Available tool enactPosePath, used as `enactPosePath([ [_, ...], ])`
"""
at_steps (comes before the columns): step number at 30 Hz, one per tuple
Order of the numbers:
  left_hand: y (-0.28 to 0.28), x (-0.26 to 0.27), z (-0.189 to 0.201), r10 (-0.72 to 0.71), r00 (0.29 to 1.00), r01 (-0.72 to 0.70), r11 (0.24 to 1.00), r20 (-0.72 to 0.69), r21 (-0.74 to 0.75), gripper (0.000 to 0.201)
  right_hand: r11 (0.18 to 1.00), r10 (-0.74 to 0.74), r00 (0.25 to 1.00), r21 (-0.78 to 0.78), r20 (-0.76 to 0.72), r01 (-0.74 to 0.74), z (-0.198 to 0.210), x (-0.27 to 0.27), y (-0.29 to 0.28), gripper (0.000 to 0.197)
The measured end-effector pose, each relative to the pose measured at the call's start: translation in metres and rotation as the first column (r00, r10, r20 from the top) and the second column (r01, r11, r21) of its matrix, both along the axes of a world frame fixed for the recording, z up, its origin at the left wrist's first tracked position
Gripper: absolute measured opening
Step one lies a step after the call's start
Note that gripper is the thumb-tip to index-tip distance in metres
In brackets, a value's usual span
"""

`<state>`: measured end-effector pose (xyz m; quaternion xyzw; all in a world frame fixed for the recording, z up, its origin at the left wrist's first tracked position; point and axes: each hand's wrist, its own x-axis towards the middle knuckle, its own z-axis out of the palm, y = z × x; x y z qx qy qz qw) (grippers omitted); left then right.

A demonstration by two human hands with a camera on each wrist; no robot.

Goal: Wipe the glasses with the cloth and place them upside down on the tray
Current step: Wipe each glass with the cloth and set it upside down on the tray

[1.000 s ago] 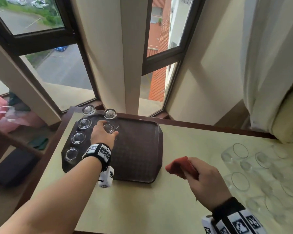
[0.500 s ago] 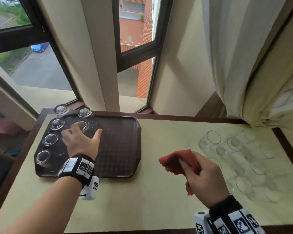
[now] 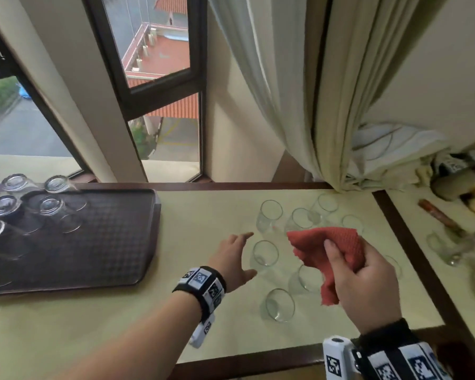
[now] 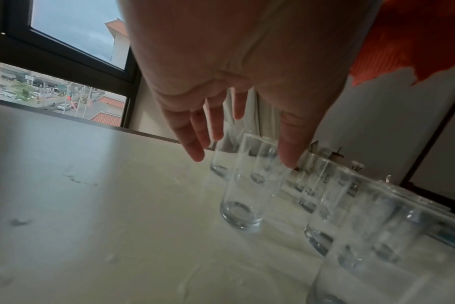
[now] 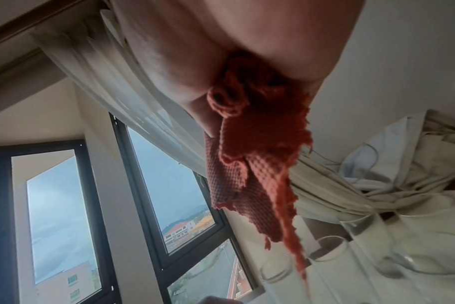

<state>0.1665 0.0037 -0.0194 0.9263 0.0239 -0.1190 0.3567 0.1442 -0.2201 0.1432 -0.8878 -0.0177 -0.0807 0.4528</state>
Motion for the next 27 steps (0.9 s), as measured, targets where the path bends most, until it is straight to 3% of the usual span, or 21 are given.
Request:
enactPosePath([
  [3, -0.027, 0.017, -0.008, -0.018, 0.998, 0.021, 0.999, -0.059, 0.048, 0.095, 1.0, -0.007, 0.999, -0.024, -0.036, 0.006, -0.008, 0.002, -0.032, 0.014],
  [9, -0.048, 0.021, -0.02, 0.059, 0.998, -0.057, 0.997, -0.037, 0.058, 0.077, 0.999, 0.029, 0.996, -0.03, -0.082, -0.032, -0.024, 0.0, -0.063, 0.012],
  [12, -0.044, 0.009, -0.017, 0.158, 0.987, -0.158, 0.988, 0.015, -0.004, 0.078, 0.997, 0.071, 0.993, 0.015, -0.096, -0.07, -0.024, 0.001, -0.064, 0.015],
  [15, -0.032, -0.007, 0.006, 0.331, 0.937, -0.311, 0.936, 0.113, -0.166, 0.079, 0.993, 0.11, 0.99, 0.053, -0.09, -0.105, -0.02, 0.007, -0.059, 0.018],
  [18, -0.016, -0.021, 0.052, 0.521, 0.833, -0.402, 0.8, 0.184, -0.446, 0.079, 0.988, 0.1, 0.994, 0.125, -0.044, -0.094, -0.002, 0.017, -0.043, 0.016],
  [21, -0.002, -0.033, 0.113, 0.632, 0.763, -0.372, 0.601, 0.136, -0.707, 0.084, 0.958, 0.034, 0.996, 0.28, 0.082, -0.056, 0.033, 0.025, -0.013, 0.008],
  [25, 0.004, -0.044, 0.188, 0.6, 0.8, -0.212, 0.266, -0.01, -0.94, 0.066, 0.842, 0.065, 0.962, 0.502, 0.264, -0.195, 0.084, 0.024, 0.037, 0.007],
  [27, 0.002, -0.045, 0.214, 0.562, 0.827, -0.148, 0.179, -0.022, -0.973, 0.075, 0.788, 0.138, 0.931, 0.532, 0.339, -0.311, 0.101, 0.02, 0.063, 0.015],
])
